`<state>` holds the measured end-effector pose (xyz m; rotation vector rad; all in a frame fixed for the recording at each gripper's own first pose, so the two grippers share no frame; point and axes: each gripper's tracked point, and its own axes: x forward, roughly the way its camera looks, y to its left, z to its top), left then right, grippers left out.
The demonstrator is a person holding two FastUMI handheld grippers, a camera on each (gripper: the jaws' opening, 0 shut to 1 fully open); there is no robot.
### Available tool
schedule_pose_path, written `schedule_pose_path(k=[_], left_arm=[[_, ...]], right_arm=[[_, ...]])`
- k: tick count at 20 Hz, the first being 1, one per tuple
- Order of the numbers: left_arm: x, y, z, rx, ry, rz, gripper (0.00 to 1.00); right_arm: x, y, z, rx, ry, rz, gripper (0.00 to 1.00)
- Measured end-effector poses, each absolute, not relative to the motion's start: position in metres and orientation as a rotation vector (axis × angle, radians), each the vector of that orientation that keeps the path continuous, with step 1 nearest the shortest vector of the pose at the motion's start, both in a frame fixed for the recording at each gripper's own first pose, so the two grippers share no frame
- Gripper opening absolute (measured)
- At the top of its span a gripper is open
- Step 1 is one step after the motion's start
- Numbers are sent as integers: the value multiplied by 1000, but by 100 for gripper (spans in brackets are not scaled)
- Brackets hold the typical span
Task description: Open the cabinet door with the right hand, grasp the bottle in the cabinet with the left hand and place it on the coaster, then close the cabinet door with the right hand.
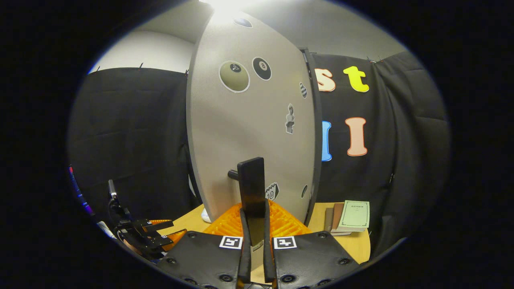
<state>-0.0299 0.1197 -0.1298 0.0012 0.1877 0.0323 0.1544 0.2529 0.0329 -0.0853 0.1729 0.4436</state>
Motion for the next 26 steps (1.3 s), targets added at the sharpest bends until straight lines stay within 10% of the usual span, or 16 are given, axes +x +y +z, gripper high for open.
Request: schedule_pose_path(k=[12, 26], left_arm=[[-21, 86, -139, 18, 208, -98, 86], [-9, 48, -137, 0, 203, -253, 87]], right_arm=[[171, 194, 35, -85, 160, 150, 7], [136, 196, 12, -18, 231, 160, 12]])
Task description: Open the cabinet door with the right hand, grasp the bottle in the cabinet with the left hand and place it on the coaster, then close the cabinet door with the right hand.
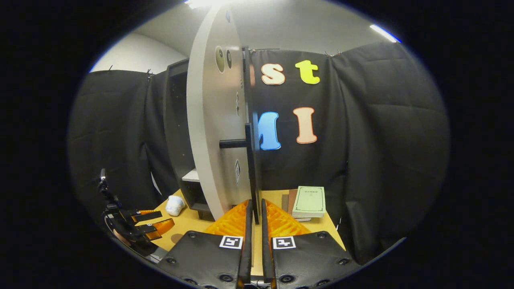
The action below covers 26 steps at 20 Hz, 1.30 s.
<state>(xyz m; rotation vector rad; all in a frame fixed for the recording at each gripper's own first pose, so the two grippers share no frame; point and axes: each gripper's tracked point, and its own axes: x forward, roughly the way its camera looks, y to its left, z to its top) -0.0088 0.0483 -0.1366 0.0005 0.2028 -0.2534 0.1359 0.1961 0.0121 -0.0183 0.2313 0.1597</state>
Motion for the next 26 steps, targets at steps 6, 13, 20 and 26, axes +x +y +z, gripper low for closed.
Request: schedule_pose_path(k=[6, 13, 20, 26], left_arm=[[4, 28, -128, -19, 172, -337, 86], [26, 26, -112, -63, 123, -305, 88], [61, 51, -84, -17, 62, -231, 85], [99, 57, -56, -16, 3, -204, 86]], right_arm=[[119, 144, 16, -11, 229, -12, 12], [159, 106, 20, 42, 220, -88, 14], [240, 95, 10, 99, 258, -33, 55], [287, 87, -19, 12, 293, -43, 96]])
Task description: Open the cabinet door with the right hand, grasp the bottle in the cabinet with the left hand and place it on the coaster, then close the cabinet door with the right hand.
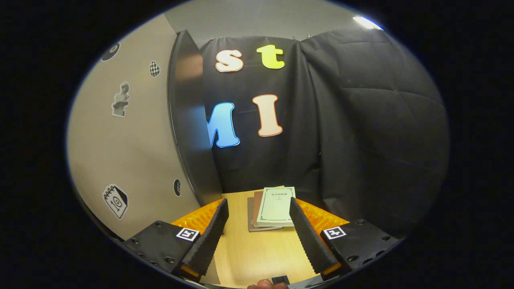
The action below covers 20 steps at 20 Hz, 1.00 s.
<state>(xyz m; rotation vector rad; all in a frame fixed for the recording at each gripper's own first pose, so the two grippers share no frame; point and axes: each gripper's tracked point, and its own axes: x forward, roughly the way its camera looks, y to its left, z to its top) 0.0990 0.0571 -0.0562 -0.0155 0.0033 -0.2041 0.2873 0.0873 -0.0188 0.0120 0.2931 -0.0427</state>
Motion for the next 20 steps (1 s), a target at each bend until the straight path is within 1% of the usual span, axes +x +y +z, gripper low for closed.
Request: schedule_pose_path(k=[4, 6, 8, 9, 10, 12, 13, 16, 20], left_arm=[[130, 56, -38, 26, -49, -223, 86], [141, 54, -30, 42, -80, -230, 86], [153, 49, -26, 56, -109, -248, 85], [160, 46, -26, 64, -116, -256, 87], [165, 44, -26, 70, -118, -264, 85], [169, 41, -30, 76, -115, -279, 87], [170, 39, -31, 70, -111, -284, 86], [177, 33, -34, 56, -109, -294, 87], [185, 26, -40, 53, -92, -309, 87]], right_arm=[[304, 67, -31, 39, 313, -94, 98], [311, 50, -26, 66, 285, -154, 99], [316, 42, -22, 120, 266, -170, 98], [317, 39, -22, 142, 259, -176, 98], [318, 35, -22, 154, 262, -180, 98], [317, 27, -25, 156, 271, -199, 98], [317, 26, -18, 158, 246, -205, 98], [323, 24, -2, 187, 185, -204, 98], [322, 13, -9, 185, 202, -238, 98]])
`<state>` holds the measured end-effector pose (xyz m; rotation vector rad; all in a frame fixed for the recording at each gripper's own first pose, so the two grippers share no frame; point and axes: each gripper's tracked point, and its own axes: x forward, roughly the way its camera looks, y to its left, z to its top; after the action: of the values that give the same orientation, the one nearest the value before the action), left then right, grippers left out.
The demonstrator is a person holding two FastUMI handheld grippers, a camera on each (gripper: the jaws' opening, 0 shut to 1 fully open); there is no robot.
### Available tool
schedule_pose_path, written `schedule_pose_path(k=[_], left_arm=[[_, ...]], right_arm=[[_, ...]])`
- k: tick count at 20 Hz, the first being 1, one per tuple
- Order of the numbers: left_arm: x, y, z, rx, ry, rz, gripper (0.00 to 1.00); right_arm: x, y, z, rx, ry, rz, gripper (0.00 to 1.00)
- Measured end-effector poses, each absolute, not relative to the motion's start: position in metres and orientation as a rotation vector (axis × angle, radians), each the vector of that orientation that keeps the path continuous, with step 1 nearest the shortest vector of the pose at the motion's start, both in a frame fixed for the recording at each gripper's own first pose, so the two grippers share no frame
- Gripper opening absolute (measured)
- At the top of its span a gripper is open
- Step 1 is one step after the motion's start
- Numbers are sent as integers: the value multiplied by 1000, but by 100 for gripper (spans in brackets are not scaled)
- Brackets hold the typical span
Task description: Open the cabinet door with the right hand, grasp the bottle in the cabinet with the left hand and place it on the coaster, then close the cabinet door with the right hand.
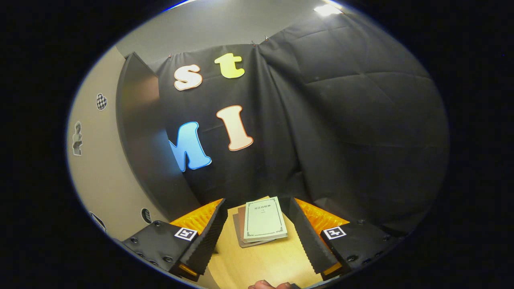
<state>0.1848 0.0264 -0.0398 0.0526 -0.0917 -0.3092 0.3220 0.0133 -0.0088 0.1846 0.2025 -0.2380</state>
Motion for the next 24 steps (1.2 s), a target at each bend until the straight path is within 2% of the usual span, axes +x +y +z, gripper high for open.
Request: schedule_pose_path(k=[8, 9, 11, 24], left_arm=[[183, 29, -46, 43, -60, -302, 86], [177, 30, -43, 31, -66, -300, 84], [187, 25, -46, 20, -69, -305, 74], [164, 23, -34, 35, -126, -372, 72]], right_arm=[[317, 12, -15, 172, 225, -269, 98], [317, 13, -14, 168, 229, -268, 98], [314, 16, -9, 148, 221, -272, 98], [262, 31, -4, 125, 198, -342, 98]])
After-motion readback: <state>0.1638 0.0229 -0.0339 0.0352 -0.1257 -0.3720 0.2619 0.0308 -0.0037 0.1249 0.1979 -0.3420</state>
